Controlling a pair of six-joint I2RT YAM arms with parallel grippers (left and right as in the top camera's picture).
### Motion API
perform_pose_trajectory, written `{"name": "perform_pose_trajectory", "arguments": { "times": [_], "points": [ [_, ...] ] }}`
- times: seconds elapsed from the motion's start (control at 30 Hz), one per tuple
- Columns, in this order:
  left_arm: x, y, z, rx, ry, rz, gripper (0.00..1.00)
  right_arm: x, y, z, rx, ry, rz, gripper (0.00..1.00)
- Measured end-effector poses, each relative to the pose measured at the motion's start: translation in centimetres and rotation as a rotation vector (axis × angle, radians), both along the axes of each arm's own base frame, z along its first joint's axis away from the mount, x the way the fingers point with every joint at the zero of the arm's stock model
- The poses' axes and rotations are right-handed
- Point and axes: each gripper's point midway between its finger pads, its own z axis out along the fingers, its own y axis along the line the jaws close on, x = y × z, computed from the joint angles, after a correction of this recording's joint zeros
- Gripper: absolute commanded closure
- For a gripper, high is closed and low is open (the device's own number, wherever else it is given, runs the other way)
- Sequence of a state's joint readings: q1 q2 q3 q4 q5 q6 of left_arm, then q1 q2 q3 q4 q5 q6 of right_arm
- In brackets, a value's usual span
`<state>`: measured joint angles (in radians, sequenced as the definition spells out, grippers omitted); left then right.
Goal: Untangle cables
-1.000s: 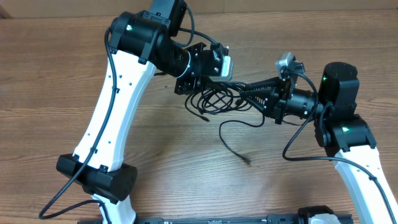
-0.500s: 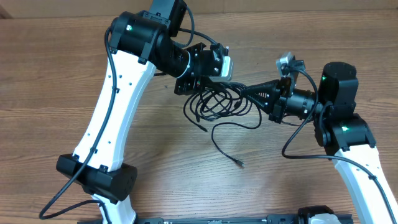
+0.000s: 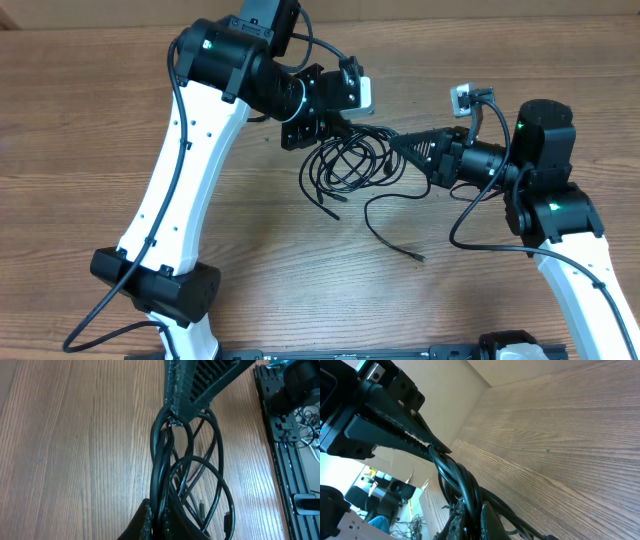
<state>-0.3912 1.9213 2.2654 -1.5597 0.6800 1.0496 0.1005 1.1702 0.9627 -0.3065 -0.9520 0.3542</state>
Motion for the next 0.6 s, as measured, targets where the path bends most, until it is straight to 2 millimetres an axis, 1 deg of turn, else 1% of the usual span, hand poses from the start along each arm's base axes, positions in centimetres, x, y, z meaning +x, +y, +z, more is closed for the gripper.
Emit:
{"name": "perform_pose_trajectory", "arguments": {
  "times": [0.23,0.37,0.5,0.6],
  "points": [
    [1.5,1.1,0.1,-0.002,0.069,0.149,0.96,0.3,-0.2,-0.1,-0.003,0.008,-0.019,0.96],
    [2.7,2.4,0.1,-0.01,0.116,0.254,0.96,0.3,-0.2,-0.2,-0.006,0.009,-0.025,0.96],
    [3.2,3.1,0.7,-0.059,0.149,0.287,0.96,0.3,-0.2,-0.2,-0.006,0.01,-0.026,0.96],
    [3.3,2.8,1.5,-0.119,0.164,0.273,0.95,0.3,-0.4,-0.7,-0.016,0.04,-0.037,0.96]
  ]
}}
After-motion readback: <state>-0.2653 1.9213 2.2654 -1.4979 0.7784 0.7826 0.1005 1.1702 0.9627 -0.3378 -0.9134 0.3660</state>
